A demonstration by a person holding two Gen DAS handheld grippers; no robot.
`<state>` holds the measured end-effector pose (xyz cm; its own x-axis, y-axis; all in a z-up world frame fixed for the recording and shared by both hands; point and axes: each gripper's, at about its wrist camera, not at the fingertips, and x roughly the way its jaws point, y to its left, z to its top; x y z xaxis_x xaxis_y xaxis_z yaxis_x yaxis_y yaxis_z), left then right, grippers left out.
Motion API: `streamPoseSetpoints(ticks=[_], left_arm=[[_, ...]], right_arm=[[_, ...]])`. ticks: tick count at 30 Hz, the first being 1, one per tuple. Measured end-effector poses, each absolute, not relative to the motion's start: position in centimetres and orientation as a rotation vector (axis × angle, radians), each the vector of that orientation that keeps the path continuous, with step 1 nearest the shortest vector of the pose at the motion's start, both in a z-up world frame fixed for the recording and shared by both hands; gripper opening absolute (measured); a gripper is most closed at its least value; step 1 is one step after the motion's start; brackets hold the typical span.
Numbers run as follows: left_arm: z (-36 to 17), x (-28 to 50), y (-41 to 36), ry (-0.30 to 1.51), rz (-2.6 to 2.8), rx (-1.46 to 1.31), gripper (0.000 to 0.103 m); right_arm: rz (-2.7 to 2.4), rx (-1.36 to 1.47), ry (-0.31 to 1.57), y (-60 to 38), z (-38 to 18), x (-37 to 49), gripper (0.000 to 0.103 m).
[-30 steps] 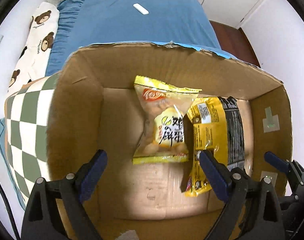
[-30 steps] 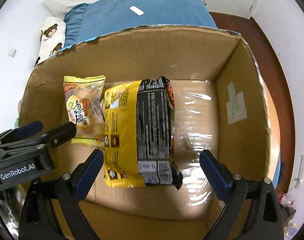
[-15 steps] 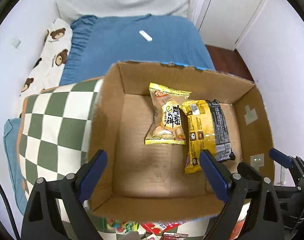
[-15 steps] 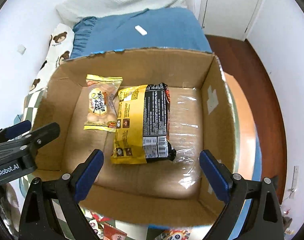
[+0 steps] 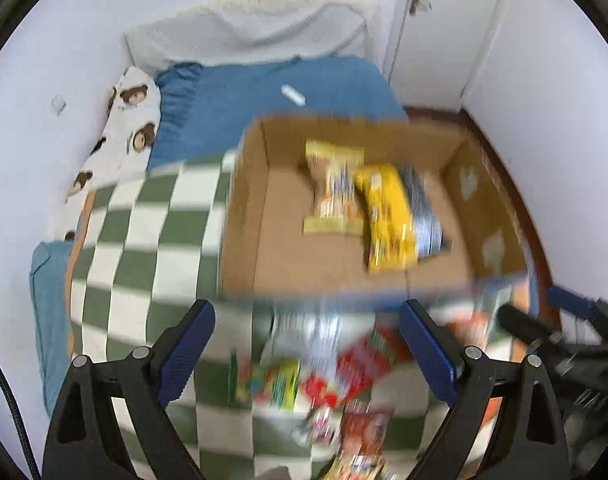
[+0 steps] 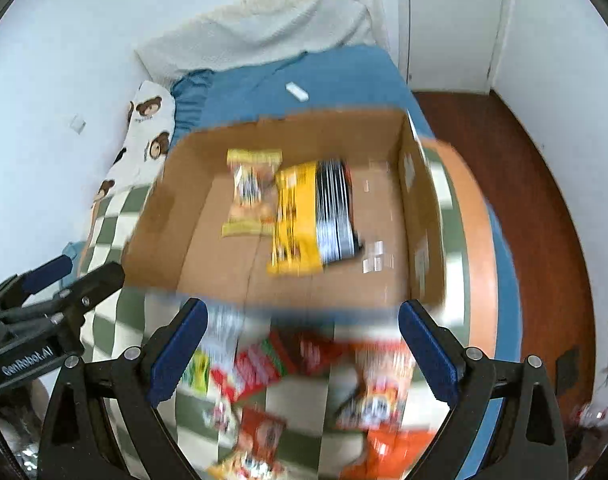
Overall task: Organize snacks
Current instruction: 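Grasp the panda-print yellow packet with the left gripper while the right grasps the white wrapped bar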
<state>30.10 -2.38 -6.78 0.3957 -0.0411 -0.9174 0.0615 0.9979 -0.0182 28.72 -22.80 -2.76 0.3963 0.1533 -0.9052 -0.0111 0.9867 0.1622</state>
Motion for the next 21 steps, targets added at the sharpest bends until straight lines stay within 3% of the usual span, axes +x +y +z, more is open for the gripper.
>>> streamPoseSetpoints(ticks=[4,6,15,20,21], left_arm=[[-12.8,25.1,-2.7,1.325,-0.091,0.051,0.094],[-16.5,22.6,-2.9,1.433,-0.116,0.058,0.094],[-26.5,17.2,-7.6,1.617,-0.269,0.269,0.094],[-27.8,17.4,-8.6,1.614,-0.312,0.273,0.065],[-27.6,17.4,-8.4,1.607,-0.303,0.275,0.054]], right_arm=[[0.079,0.25,1.225,-25.2,-6.1,23.5,0.095],[0.049,0.309,1.277,-26.7,-8.5,21.0,0.08],[-0.003,0.433,1.527,-29.1,-17.4,12.6,0.079],[0.083,0.431,1.688,-26.1,-22.1,9.4,0.079],[0.094,0.433,1.708,-25.6,-22.8,9.0,0.079]])
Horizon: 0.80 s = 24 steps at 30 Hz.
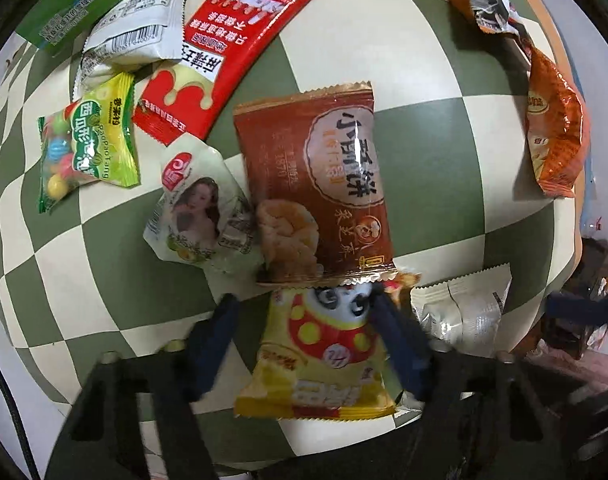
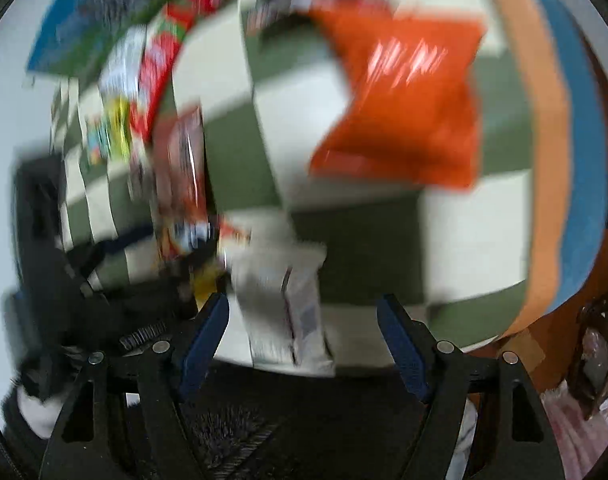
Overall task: Organize snacks
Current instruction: 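Grasp the panda-print yellow packet with the left gripper while the right grasps the white wrapped bar, then lift both packets and carry them over the cardboard box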
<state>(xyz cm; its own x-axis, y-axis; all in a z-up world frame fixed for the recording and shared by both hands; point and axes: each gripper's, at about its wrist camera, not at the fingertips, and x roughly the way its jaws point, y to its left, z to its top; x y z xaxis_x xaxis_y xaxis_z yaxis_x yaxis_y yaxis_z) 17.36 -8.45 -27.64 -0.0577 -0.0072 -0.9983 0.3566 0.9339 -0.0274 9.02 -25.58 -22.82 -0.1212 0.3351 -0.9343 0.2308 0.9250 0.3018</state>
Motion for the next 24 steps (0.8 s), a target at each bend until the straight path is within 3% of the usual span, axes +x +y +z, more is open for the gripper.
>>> streamPoseSetpoints(ticks=[6,7,9,18,21,24], left_arm=[[-27.7,17.0,-4.2,1.622,-0.19,0.218,0.051],[-27.7,16.9,-3.5,1.622,-0.166,0.203,0.051],[-27.6,16.7,-1.5,1.625,-0.115,0.156,0.051],[-27.2,16.0,3.3,1.688,-0.136,-0.021,0.053],[-26.4,16.0,2.6,1.701,-0.186,0.004,0.054],[-27.0,15.9,1.4,1.729,-0.209,0.04,0.062]], right_arm=[[0.155,0.327,1.812,-21.2,-27.8,7.9,0.078],[0.14,0.296,1.815,-20.8,-28.3,7.8,0.075],[0.114,0.221,1.791,-20.1,-28.3,7.6,0.059],[0.121,0.03,1.668,-18.6,-24.6,9.5,0.06],[0.132,0.032,1.677,-18.2,-24.5,9.3,0.066],[0.135,0.061,1.687,-18.0,-24.4,9.0,0.072]])
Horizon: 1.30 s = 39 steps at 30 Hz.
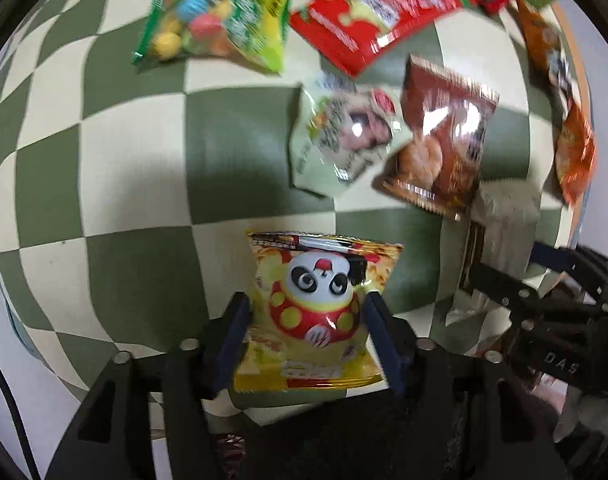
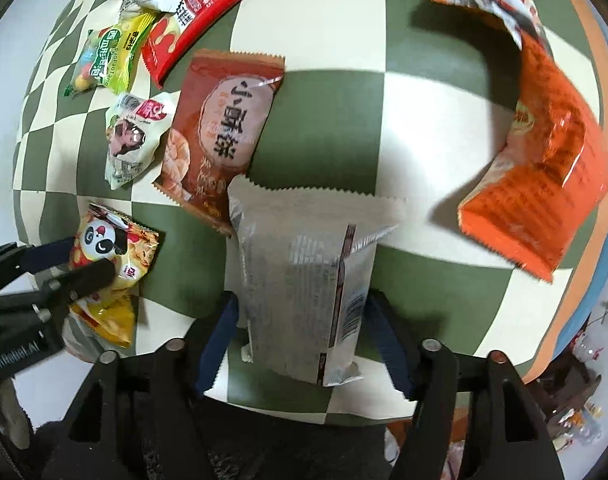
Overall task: Organize snacks
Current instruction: 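Lift both packets and carry them over the cardboard box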
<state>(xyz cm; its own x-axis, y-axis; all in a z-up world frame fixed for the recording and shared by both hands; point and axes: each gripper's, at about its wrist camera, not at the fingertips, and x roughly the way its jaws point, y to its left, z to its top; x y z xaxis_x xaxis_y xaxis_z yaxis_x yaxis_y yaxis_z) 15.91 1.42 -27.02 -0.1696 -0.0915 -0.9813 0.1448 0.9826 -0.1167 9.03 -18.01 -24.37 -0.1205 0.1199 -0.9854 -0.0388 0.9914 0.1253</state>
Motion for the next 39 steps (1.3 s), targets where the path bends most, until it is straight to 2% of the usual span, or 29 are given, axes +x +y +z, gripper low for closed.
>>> streamPoseSetpoints(ticks=[6,10,17,25,29,31,36,39], left_arm=[[-30.0,16.6,0.0,1.812,-0.239,0.05,0.063],[-29.9,16.3,-1.3,1.783,-0.24,0.105,0.063],[-26.7,17.9,-2.0,1.77,-0.28,0.011,0.063],[-29.9,16.5,-5.0,1.814,-0.274,0.127,0.062],[-28.8,16.6,-4.6,1.754,-0.21,0.146,0.058],[-28.3,17.4,-3.5,1.732,-0.162,0.12,0.058],[-26.7,19.2,-0.1,1.77,-0.141,-0.119,0.058],[-24.8,19.1,0.7,1.768,-0.177,-0.166,0.058]], right_arm=[[0.122,0.096,1.704,-18.3,-24.8,8.2,0.073],[0.115,0.138,1.715,-18.8,-24.5,7.7,0.073],[0.116,0.2,1.724,-21.7,-23.6,7.9,0.073],[0.105,0.181,1.733,-20.8,-24.6,7.5,0.073],[0.085,0.156,1.695,-20.6,-24.3,7.5,0.062],[0.086,0.151,1.685,-20.4,-24.0,7.5,0.059],[0.09,0.162,1.692,-21.0,-22.9,7.8,0.059],[0.095,0.187,1.714,-21.4,-22.6,8.1,0.062]])
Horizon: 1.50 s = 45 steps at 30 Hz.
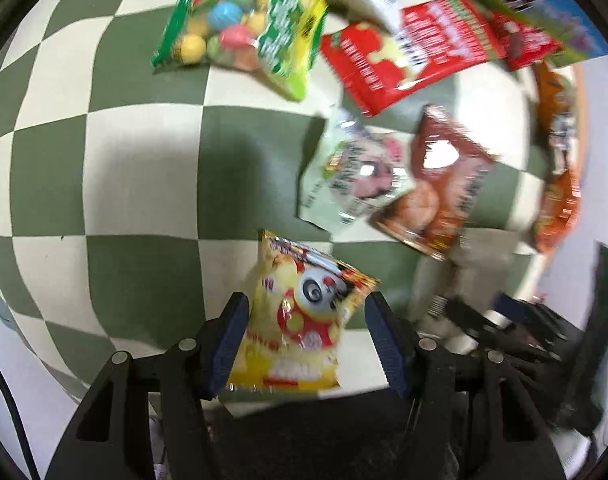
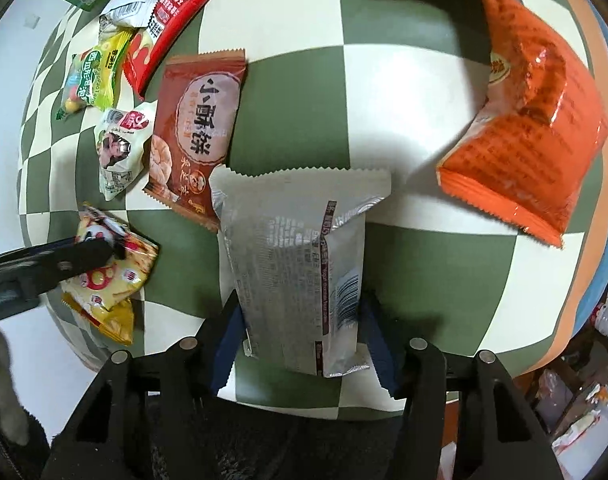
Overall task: Organize snacks
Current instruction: 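Lift both packets and carry them over the cardboard box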
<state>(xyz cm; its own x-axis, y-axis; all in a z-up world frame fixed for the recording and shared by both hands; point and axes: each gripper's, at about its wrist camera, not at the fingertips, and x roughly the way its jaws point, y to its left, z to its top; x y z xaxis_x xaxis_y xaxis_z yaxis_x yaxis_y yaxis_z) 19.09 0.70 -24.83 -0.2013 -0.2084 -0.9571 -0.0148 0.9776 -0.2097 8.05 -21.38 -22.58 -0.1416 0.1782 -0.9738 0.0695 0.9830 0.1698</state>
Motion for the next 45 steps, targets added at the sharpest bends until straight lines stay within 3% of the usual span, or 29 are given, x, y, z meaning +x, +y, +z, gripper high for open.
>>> streamPoseSetpoints(ticks=[3,10,20,24,26,28,30,37,45], left_arm=[[-23.4,18.8,-0.6,1.767,-0.216,-0.102,0.063],[-27.7,16.4,-5.9,1.827,-0.212,0.202,0.063],[-28.7,16.5,-3.6,1.801,-0.184,0.143,0.071],[-29.6,16.0,-2.0,1.762,-0.158,0.174,0.065],[-29.1,15.4,-2.6,1.738,-0.155,0.156,0.055],[-26.8,15.1,-2.3,1.722,-0.162,0.125,0.047],[-25.3,15.0,-2.0,1.708,-0.164,0.106,0.046],[-18.3,17.3,-2.1,1.615,-0.207,-0.011,0.045],[-6.7,24.3,-4.6,1.383,-0.299,-0.075,0.045]], right_arm=[[0.103,0.193,1.724,-21.6,-22.3,8.1,0.064],[0.115,0.136,1.745,-18.5,-24.3,8.3,0.065],[0.122,0.084,1.739,-17.4,-24.9,7.6,0.065],[0.123,0.069,1.738,-17.9,-24.9,7.6,0.063],[0.131,0.069,1.723,-18.0,-24.8,7.8,0.058],[0.144,0.089,1.708,-18.8,-24.1,7.9,0.057],[0.157,0.101,1.678,-19.3,-23.2,7.9,0.057],[0.21,0.17,1.595,-20.7,-18.2,9.1,0.057],[0.279,0.24,1.408,-23.0,-7.9,15.6,0.057]])
